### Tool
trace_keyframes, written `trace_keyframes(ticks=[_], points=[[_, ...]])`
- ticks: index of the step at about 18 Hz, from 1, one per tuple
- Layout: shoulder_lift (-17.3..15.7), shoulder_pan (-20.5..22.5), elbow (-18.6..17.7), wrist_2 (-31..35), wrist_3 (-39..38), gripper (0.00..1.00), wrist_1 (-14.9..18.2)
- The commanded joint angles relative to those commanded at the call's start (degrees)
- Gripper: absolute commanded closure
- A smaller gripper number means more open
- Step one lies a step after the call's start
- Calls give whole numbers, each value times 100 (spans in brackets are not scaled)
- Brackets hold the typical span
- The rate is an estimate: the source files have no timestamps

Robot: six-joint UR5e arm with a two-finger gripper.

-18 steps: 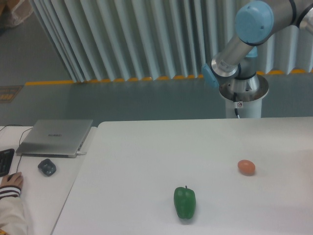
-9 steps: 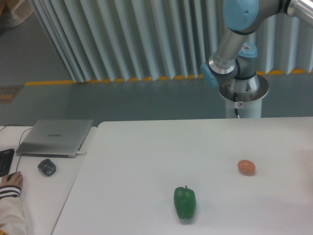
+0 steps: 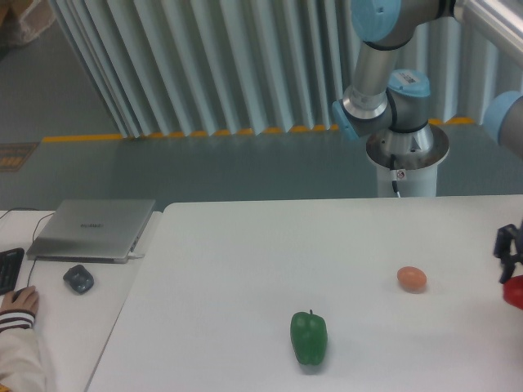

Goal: Place the red pepper on the table
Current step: 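Carry the red bell pepper in the gripper back over the table, then lower the held red pepper onto the table beside the orange object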

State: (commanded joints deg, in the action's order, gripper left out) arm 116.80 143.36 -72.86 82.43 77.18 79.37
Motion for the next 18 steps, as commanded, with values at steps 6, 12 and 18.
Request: trace_keyframes(ticks=[6,12,18], points=[[26,-563,-589,1178,-501,68,-1362],[123,-853,-975,1399,-1029,67,-1890],[299,-1055,-1134,1398,-1047,67,-1881]])
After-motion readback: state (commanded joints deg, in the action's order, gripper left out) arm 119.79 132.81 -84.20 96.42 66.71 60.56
